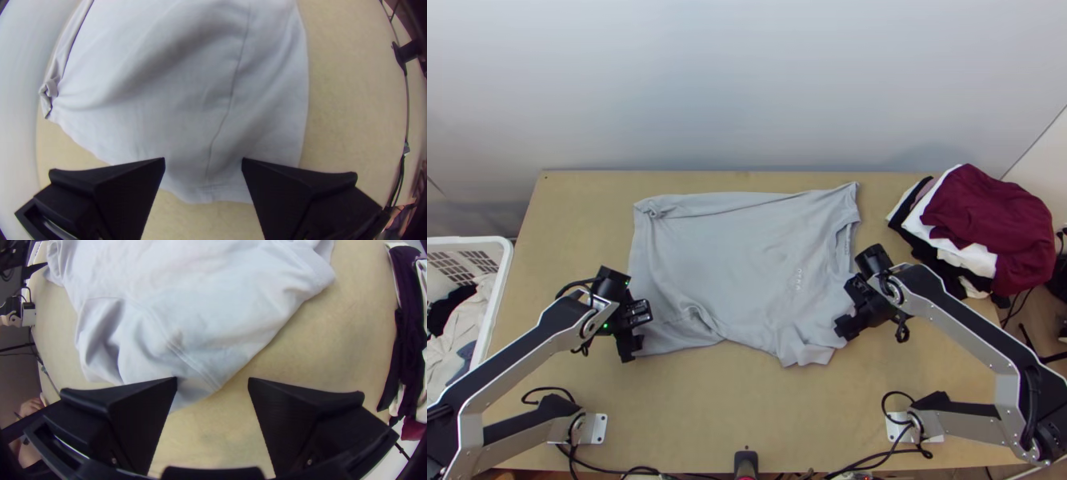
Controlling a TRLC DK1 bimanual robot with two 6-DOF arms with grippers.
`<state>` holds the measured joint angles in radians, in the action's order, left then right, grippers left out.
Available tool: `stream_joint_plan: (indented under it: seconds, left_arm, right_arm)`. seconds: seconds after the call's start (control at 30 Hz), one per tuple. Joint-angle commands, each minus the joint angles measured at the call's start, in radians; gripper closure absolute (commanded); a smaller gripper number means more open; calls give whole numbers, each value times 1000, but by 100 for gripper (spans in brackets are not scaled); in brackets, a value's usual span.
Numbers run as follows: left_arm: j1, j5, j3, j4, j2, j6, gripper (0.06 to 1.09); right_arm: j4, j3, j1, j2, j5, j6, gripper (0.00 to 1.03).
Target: Fold the t-shirt
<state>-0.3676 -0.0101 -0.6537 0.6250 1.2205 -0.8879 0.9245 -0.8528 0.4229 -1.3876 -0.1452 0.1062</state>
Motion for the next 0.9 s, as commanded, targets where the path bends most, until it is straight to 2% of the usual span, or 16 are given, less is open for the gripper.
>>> stream_joint_plan:
  seconds: [0.0, 0.07, 0.2, 0.3, 0.43, 0.57, 0.63, 0.7, 0.87]
  left_arm:
    - [-1, -7, -4, -8, 30, -26, 27]
    - [-1, -10, 0, -15, 31, -33, 31]
    - [2, -10, 3, -15, 31, -33, 32]
    - [2, -19, 8, -16, 31, -34, 40]
    - [2, -19, 20, -27, 37, -34, 41]
    - [2, -19, 23, -28, 36, -29, 44]
    - [6, -21, 23, -31, 33, -25, 54]
    - [7, -42, 28, -31, 27, -31, 62]
    - [7, -45, 28, -34, 33, -31, 63]
  right_arm:
    - [-26, 9, 13, -7, 1, 3, 39]
    - [-32, 8, 13, -7, 1, 3, 42]
    - [-49, 17, 16, -14, 1, 3, 42]
    - [-67, 31, 16, -30, 1, 3, 42]
    - [-93, 54, 34, -54, 1, 3, 43]
    - [-115, 51, 39, -57, 1, 6, 56]
    - [-115, 46, 39, -59, 1, 6, 57]
    - [-119, 47, 40, -59, 1, 7, 64]
    - [-130, 55, 40, -57, 1, 12, 82]
